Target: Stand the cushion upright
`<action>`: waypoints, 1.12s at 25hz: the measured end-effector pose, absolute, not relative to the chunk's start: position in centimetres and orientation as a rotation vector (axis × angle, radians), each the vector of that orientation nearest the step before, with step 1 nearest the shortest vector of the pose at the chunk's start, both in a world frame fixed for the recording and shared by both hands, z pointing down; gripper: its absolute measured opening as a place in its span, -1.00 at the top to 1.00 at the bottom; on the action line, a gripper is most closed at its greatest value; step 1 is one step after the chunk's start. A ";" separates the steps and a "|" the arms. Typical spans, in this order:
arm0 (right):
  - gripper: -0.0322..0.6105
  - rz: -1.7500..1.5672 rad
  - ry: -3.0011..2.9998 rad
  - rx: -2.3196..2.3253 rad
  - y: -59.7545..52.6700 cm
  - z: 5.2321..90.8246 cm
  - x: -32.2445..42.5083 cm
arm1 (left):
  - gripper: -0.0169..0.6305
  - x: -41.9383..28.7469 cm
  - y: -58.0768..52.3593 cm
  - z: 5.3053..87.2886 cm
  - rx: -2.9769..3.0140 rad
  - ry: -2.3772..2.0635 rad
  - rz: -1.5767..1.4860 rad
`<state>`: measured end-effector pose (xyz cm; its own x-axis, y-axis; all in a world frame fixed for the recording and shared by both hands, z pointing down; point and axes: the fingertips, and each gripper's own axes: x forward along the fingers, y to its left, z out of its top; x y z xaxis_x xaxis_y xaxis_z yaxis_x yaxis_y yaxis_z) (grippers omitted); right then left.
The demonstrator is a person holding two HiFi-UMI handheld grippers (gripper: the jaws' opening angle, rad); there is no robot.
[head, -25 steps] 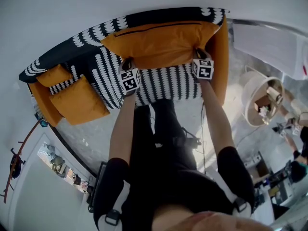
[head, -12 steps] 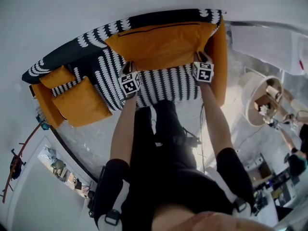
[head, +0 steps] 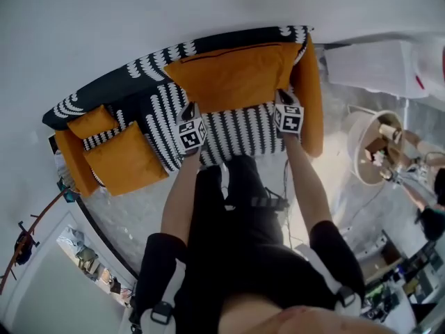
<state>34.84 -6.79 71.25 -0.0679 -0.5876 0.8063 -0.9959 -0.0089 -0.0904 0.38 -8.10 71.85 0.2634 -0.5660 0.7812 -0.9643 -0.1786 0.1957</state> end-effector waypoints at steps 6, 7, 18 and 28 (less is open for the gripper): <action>0.90 0.940 -1.759 1.678 -5.1 67.6 32.3 | 0.95 0.5 -7.8 66.9 1.931 -1.398 0.670; 0.90 0.937 -1.769 1.684 -4.8 66.8 31.7 | 0.96 0.5 -7.8 66.1 1.948 -1.398 0.661; 0.91 0.851 -1.891 1.809 -0.4 57.0 27.0 | 0.96 1.6 -4.3 56.1 2.158 -1.311 0.559; 0.91 0.671 -2.038 1.917 4.0 45.5 23.2 | 0.96 2.7 -0.3 45.3 2.343 -1.258 0.411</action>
<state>23.23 4.04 45.47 -0.0928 -0.8664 0.4906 -0.9885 0.0209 -0.1500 2.66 -0.31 45.34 0.5407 -0.7068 0.4563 -0.8398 -0.4852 0.2436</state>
